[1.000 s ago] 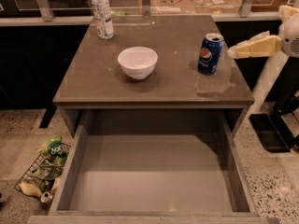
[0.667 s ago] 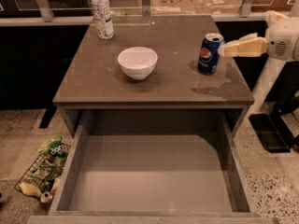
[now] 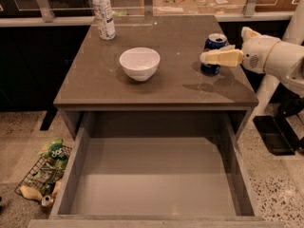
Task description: Place pepsi can into top drawer
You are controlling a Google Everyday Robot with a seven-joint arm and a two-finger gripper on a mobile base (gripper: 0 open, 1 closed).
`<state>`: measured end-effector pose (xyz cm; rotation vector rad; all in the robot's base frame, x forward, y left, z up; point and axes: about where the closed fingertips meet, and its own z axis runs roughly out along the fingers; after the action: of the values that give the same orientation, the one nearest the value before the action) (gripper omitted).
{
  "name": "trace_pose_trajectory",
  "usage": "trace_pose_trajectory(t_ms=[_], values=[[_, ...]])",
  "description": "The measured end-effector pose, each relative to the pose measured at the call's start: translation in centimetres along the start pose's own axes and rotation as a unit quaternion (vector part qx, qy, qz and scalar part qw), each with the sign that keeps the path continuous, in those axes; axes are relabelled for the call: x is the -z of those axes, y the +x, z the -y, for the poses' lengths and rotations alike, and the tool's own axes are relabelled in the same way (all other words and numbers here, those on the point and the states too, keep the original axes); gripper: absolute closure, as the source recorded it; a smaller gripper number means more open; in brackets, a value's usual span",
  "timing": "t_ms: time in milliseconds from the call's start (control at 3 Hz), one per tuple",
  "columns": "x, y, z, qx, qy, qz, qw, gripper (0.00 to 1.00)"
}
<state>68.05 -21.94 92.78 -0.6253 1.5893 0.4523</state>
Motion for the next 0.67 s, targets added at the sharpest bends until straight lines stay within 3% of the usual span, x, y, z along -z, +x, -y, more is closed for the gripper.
trace_pose_trajectory(t_ms=[333, 667], values=[[-1.8, 2.0, -0.6, -0.012, -0.008, 0.025, 0.9996, 0.0], [-3.1, 3.7, -0.8, -0.022, -0.015, 0.035, 0.999, 0.15]])
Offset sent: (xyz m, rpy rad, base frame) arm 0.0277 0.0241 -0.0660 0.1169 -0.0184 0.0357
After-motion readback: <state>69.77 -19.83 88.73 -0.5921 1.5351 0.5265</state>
